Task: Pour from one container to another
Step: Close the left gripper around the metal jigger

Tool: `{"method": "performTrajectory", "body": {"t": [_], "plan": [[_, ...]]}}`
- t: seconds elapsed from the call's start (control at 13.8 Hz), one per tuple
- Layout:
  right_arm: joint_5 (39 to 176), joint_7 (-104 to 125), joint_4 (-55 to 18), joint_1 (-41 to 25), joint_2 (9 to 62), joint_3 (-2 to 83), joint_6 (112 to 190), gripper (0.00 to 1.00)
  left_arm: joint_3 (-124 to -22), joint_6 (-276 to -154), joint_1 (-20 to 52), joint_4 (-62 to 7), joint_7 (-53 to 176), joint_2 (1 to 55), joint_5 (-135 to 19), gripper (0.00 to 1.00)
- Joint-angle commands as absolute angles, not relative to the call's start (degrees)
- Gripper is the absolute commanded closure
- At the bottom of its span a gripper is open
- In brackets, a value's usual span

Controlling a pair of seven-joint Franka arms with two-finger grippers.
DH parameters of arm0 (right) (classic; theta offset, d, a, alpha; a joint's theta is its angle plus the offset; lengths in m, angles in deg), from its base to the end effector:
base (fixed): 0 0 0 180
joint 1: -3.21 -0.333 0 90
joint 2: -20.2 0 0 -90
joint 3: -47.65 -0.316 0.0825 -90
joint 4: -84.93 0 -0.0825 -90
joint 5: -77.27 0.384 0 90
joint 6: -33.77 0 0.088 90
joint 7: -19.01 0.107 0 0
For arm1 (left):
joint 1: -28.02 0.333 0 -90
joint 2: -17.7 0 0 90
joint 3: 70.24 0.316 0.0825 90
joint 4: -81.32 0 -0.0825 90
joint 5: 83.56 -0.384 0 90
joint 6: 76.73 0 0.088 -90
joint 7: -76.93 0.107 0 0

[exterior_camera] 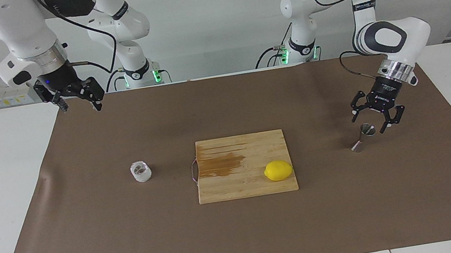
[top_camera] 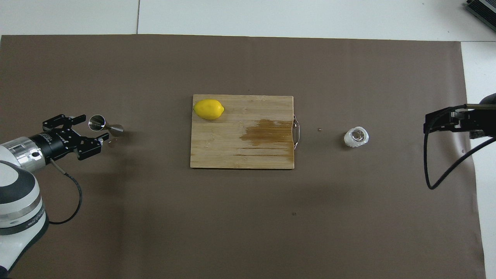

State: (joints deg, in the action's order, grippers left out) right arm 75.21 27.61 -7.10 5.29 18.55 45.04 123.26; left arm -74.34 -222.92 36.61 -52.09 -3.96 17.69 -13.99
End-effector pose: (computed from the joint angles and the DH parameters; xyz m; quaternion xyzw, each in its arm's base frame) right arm 0.5443 0.0015 0.6229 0.9973 -0.0704 -0.0063 0.0192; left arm 0.5190 0.0535 0.3538 0.3045 0.8737 -0.1558 0.3460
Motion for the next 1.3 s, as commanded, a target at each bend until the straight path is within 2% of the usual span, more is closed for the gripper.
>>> {"method": "performTrajectory", "body": {"t": [0.0,0.29,1.23], "plan": [[76.48,27.97,-7.7,6.2,17.65,44.57,122.9,0.0,-73.85,-225.87,34.36,-53.24,-2.61,17.43,-12.46,0.07],[76.48,27.97,-7.7,6.2,17.65,44.57,122.9,0.0,-73.85,-226.94,33.47,-53.24,-2.7,17.7,-12.46,0.15],[76.48,27.97,-7.7,6.2,17.65,44.57,122.9,0.0,-73.85,-226.5,34.26,-54.21,-0.5,17.52,-12.46,0.2]]}}
